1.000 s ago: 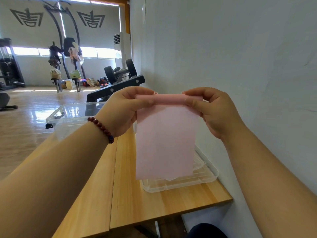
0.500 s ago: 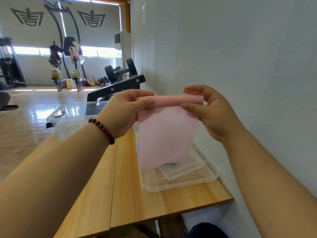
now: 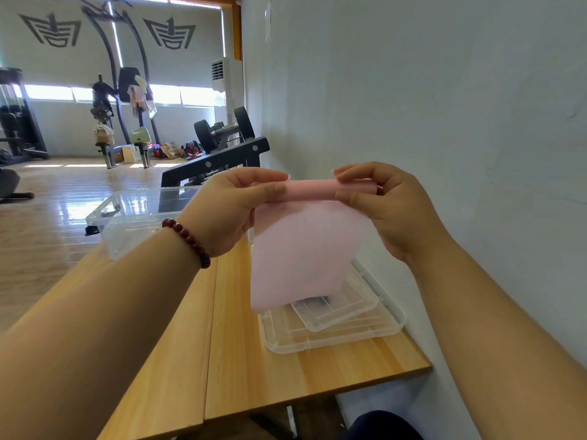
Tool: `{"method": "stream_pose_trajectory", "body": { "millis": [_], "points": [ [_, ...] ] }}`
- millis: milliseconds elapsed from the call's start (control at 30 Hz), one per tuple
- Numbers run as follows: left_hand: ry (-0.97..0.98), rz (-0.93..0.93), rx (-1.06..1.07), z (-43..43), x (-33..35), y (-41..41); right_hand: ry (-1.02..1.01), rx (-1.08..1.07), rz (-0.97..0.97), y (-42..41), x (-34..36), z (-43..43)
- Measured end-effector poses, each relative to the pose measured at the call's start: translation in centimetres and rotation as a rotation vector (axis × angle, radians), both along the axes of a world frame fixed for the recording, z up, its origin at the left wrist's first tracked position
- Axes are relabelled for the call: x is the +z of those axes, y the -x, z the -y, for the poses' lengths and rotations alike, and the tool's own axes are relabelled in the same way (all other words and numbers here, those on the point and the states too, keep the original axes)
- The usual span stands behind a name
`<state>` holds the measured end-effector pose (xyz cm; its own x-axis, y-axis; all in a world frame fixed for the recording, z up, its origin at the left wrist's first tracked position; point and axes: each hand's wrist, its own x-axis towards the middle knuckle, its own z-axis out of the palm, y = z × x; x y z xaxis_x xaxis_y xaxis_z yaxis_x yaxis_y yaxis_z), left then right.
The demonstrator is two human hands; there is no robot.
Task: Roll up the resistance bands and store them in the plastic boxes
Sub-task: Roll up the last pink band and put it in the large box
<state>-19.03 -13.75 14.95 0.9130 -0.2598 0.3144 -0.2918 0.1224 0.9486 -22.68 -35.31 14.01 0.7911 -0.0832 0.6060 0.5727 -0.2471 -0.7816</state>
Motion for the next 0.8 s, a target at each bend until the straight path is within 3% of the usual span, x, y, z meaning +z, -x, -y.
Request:
{"method": "stream_pose_trajectory", "body": {
  "millis": [200,533,800],
  "points": [
    [0.012,0.019,0.011,-0.18,-0.12,0.00,-0.029,0.027,-0.110,0.10,-0.11,0.08],
    [0.020,-0.032,-0.093,0.23,-0.12,0.77,-0.034,0.022,-0.025,0.12,0.07,-0.23],
    [-0.032,0.033,-0.031,0.08,-0.17,0.71,-0.065,0.064,-0.141,0.40,-0.13,-0.25]
  ]
}}
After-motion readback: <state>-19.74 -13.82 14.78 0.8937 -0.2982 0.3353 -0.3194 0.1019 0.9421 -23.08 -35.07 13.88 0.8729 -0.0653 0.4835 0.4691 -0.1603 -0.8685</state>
